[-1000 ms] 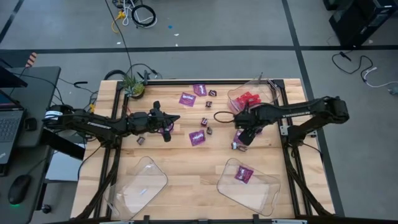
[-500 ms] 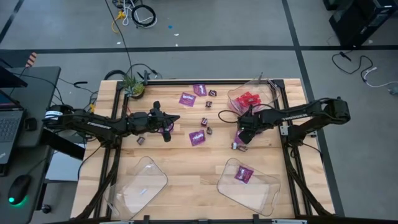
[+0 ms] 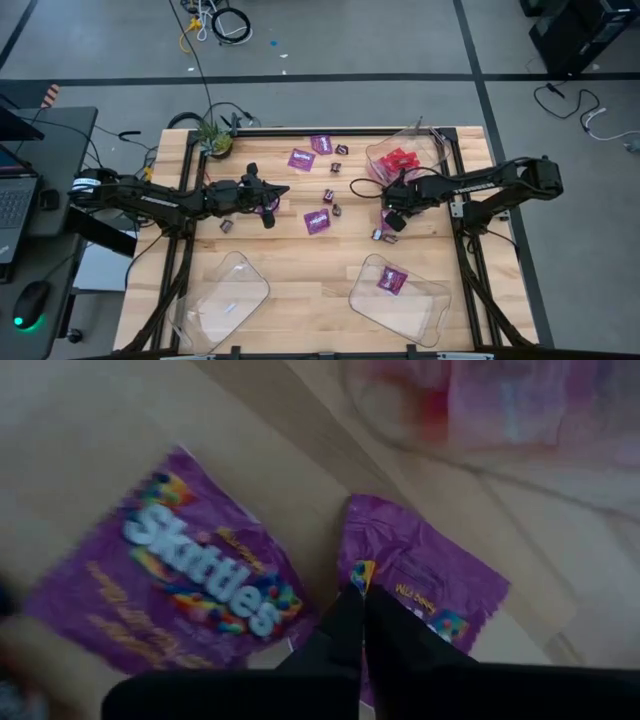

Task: Sort candy
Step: Put the violet candy into the bottom right transparent bin

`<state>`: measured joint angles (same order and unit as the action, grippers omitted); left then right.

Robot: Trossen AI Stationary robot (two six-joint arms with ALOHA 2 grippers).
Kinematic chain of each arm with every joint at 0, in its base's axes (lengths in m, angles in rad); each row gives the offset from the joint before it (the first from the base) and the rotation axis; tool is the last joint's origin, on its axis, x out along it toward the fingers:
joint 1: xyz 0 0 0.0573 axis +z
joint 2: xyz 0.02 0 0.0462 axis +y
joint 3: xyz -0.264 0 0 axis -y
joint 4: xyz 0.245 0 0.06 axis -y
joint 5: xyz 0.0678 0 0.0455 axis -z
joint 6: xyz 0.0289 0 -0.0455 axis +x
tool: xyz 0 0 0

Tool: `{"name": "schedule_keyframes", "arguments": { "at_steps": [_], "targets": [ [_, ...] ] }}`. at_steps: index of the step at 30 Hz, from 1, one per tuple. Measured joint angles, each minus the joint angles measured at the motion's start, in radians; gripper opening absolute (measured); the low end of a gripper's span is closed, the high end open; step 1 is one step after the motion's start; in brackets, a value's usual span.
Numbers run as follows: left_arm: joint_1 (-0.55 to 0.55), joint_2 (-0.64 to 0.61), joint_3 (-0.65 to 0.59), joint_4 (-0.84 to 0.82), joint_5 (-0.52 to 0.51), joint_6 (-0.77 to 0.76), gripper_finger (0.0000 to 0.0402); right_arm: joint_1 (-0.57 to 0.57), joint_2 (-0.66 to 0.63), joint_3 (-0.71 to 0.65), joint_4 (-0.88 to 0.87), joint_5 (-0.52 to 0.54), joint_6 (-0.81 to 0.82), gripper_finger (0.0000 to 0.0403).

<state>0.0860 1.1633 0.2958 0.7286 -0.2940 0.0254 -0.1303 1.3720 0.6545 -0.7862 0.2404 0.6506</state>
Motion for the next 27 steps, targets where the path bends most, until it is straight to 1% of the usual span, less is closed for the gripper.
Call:
{"name": "schedule_keyframes", "arguments": {
  "at_steps": [7,12,16,20,23,27],
  "targets": [
    [0.000,0.000,0.000,-0.002,0.000,0.000,0.0003,0.044,-0.060,0.089,-0.106,0.004,0.003,0.0000],
    [0.000,0.000,0.000,-0.001,0.000,-0.001,0.0003,0.121,-0.102,0.185,-0.181,0.024,0.029,0.0000],
    [0.000,0.000,0.000,-0.001,0.000,-0.007,0.0003,0.214,-0.111,0.291,-0.248,0.029,0.054,0.0000],
    [0.000,0.000,0.000,-0.001,0.000,-0.010,0.0003,0.335,-0.112,0.407,-0.278,0.028,0.094,0.0000],
    [0.000,0.000,0.000,0.000,0.000,-0.011,0.0003,0.443,-0.112,0.480,-0.269,0.024,0.121,0.0000],
    [0.000,0.000,0.000,0.000,0.000,-0.013,0.0003,0.582,-0.103,0.538,-0.201,0.008,0.200,0.0000]
  ]
}}
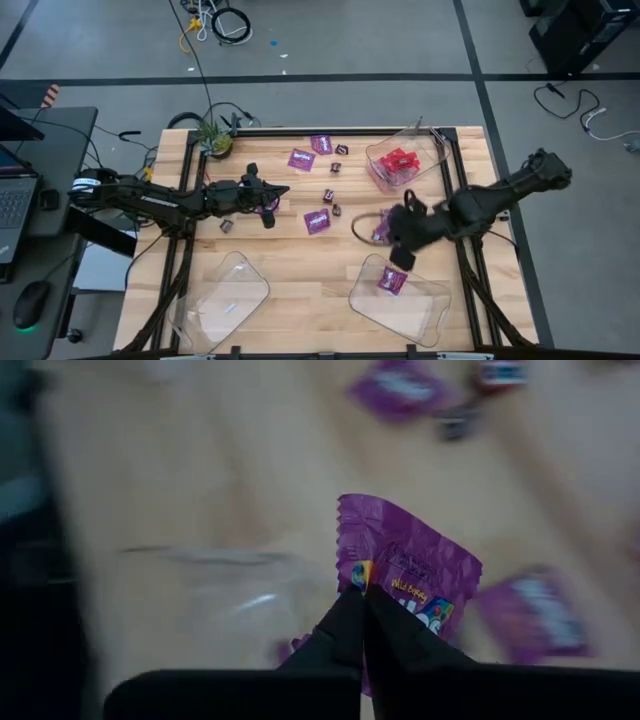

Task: Sort candy
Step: Put the violet candy into the bottom right transparent bin

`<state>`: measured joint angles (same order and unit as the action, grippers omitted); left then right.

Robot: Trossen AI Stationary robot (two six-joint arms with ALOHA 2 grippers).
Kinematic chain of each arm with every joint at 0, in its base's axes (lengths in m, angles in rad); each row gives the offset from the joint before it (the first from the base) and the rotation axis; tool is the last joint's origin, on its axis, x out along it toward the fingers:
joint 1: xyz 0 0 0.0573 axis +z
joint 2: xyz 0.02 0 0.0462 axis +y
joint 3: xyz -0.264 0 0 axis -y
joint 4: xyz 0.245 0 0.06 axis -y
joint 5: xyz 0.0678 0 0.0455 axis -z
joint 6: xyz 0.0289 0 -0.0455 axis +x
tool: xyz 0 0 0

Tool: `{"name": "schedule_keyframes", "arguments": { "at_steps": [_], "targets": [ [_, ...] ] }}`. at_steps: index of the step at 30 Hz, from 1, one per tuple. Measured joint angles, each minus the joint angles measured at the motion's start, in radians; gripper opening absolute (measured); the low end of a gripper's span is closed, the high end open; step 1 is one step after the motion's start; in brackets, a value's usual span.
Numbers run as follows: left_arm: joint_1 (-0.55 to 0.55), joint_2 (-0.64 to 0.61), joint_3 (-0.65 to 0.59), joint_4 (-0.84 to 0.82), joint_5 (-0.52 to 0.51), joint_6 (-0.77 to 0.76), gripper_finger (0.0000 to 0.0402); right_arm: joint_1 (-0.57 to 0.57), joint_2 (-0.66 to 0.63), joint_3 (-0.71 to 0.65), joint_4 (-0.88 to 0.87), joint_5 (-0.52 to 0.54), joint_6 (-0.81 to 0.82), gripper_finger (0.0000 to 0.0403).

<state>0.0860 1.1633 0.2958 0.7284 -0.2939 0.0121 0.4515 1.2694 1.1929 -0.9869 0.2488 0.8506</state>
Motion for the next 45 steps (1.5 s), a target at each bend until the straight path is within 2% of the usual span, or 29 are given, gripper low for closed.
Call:
{"name": "schedule_keyframes", "arguments": {
  "at_steps": [6,11,25,33,37,41,45],
  "targets": [
    [0.000,0.000,0.000,0.004,0.000,-0.012,0.0003,0.186,0.087,0.057,0.087,-0.056,0.117,0.0000],
    [0.000,0.000,0.000,0.005,0.000,-0.020,0.0003,0.243,0.198,0.068,0.077,-0.076,0.164,0.0000],
    [0.000,0.000,0.000,-0.005,0.000,-0.020,0.0003,0.179,0.485,0.068,0.014,-0.163,0.043,0.0000],
    [0.000,0.000,0.000,-0.012,0.000,-0.019,0.0003,0.142,0.517,0.068,0.154,-0.227,-0.081,0.0000],
    [0.000,0.000,0.000,-0.015,0.000,-0.018,0.0003,0.134,0.516,0.068,0.180,-0.233,-0.070,0.0004],
    [0.000,0.000,0.000,-0.016,0.000,-0.018,0.0003,0.124,0.512,0.068,0.119,-0.241,-0.030,0.0034],
    [0.000,0.000,0.000,-0.017,0.000,-0.018,0.0003,0.121,0.490,0.068,0.003,-0.242,0.047,0.0091]
  ]
}}
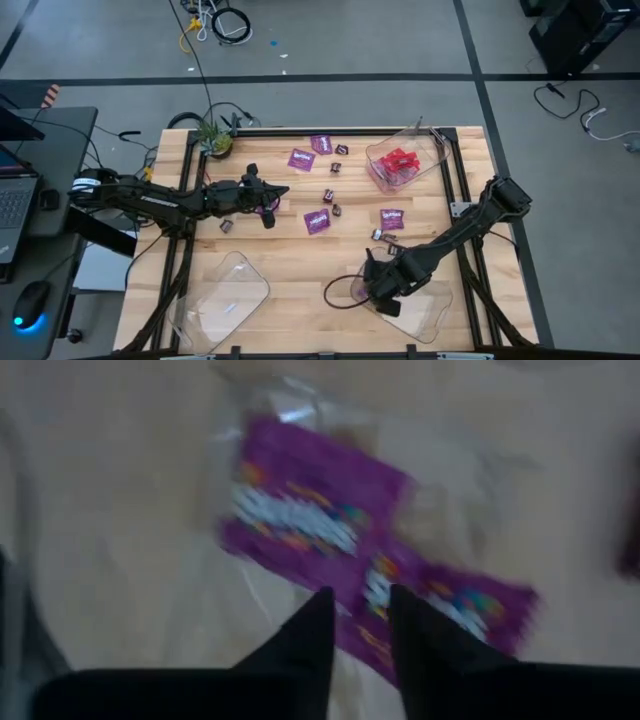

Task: Sort candy
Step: Put the violet candy into the bottom right transparent bin

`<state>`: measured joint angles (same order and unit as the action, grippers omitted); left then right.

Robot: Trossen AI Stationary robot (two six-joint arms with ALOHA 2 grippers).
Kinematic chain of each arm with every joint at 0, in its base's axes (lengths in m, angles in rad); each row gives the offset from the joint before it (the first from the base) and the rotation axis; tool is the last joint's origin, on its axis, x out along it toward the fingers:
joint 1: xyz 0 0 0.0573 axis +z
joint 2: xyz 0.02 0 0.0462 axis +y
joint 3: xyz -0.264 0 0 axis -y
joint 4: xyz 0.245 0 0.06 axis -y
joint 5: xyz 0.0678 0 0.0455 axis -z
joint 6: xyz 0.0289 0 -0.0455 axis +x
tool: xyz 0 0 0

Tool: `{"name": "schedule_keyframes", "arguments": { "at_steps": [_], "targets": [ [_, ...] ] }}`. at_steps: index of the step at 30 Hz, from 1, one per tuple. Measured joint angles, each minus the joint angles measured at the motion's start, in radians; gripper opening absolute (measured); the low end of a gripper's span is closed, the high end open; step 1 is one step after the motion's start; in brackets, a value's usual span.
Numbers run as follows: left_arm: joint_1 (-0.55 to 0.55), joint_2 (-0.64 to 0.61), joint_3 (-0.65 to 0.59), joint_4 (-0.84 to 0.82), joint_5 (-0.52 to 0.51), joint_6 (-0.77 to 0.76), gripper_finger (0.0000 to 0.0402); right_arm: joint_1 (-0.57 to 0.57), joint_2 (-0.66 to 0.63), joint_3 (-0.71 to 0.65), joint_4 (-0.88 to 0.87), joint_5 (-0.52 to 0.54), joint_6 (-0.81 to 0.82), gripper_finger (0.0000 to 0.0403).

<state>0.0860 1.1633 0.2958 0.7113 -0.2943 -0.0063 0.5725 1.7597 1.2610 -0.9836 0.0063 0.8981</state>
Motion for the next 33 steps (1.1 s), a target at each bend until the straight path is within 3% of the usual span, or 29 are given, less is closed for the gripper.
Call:
{"name": "schedule_keyframes", "arguments": {
  "at_steps": [3,6,13,26,30,33],
  "targets": [
    [0.000,0.000,0.000,0.000,0.000,0.000,0.0003,0.001,-0.004,0.000,-0.068,0.000,0.012,0.0128],
    [0.000,0.000,0.000,0.000,0.000,0.000,0.0003,0.001,0.004,-0.001,-0.111,0.003,-0.016,0.0126],
    [0.000,0.000,0.000,-0.003,0.000,-0.001,0.0003,0.002,0.007,-0.077,-0.091,0.052,-0.030,0.0010],
    [0.000,0.000,0.000,0.001,0.000,-0.002,0.0003,0.002,0.008,-0.134,0.079,-0.005,-0.099,0.0001],
    [0.000,0.000,0.000,0.001,0.000,-0.002,0.0003,0.002,-0.004,-0.057,0.001,0.002,-0.109,0.0010],
    [0.000,0.000,0.000,0.001,0.000,-0.005,0.0003,0.000,-0.033,0.031,-0.131,0.065,-0.109,0.0028]
  ]
}}
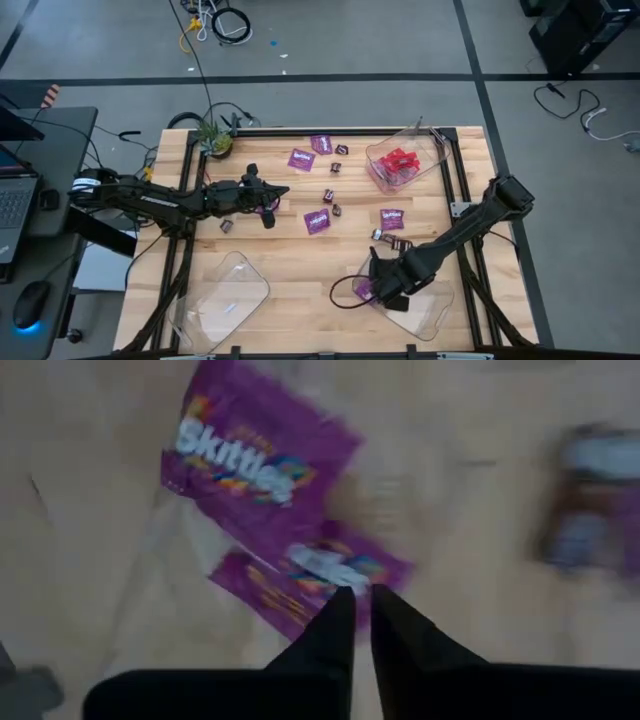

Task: Sort candy
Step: Put the violet candy into the bottom right transparent bin

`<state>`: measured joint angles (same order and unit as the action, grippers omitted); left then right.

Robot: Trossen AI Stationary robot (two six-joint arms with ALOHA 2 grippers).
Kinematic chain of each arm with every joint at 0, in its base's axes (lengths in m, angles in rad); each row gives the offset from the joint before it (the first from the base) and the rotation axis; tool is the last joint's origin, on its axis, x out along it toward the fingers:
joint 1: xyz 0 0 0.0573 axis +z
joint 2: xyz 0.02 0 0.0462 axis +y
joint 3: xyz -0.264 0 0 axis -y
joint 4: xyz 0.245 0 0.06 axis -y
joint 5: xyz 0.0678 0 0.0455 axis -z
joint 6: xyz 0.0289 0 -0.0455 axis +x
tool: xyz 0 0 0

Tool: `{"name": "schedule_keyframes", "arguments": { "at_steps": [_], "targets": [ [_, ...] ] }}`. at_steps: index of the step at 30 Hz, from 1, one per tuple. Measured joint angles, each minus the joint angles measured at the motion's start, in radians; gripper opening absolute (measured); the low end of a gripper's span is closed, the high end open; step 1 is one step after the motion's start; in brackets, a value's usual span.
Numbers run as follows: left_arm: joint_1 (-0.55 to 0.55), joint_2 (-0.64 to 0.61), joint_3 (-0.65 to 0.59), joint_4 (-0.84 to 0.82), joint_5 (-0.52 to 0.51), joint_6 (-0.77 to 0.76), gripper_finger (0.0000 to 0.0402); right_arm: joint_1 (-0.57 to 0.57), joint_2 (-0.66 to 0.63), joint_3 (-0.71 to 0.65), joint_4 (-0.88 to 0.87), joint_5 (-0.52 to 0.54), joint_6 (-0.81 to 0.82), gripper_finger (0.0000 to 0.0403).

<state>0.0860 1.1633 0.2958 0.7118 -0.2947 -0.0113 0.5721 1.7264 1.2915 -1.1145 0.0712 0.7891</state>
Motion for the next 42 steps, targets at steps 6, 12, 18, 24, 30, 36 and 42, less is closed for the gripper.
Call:
{"name": "schedule_keyframes", "arguments": {
  "at_steps": [6,12,18,24,30,36,42],
  "targets": [
    [0.000,0.000,0.000,0.000,0.000,0.000,0.0003,-0.050,-0.086,0.124,-0.227,0.255,0.104,0.0069],
    [0.000,0.000,0.000,0.000,0.000,0.000,0.0003,-0.220,-0.182,0.049,-0.241,0.326,0.110,0.0113],
    [0.000,0.000,0.000,-0.001,0.000,0.004,0.0003,-0.428,-0.256,-0.161,-0.056,0.156,-0.162,0.0156],
    [0.000,0.000,0.000,-0.005,0.000,0.005,0.0003,-0.546,-0.308,-0.403,0.182,-0.034,-0.417,0.0198],
    [0.000,0.000,0.000,-0.011,0.000,0.006,0.0003,-0.615,-0.314,-0.521,0.220,0.035,-0.492,0.0229],
    [0.000,0.000,0.000,-0.011,0.000,0.006,0.0003,-0.690,-0.305,-0.617,0.347,-0.021,-0.562,0.0235],
    [0.000,0.000,0.000,-0.016,0.000,0.006,0.0003,-0.727,-0.305,-0.644,0.381,-0.061,-0.590,0.0194]
  ]
}}
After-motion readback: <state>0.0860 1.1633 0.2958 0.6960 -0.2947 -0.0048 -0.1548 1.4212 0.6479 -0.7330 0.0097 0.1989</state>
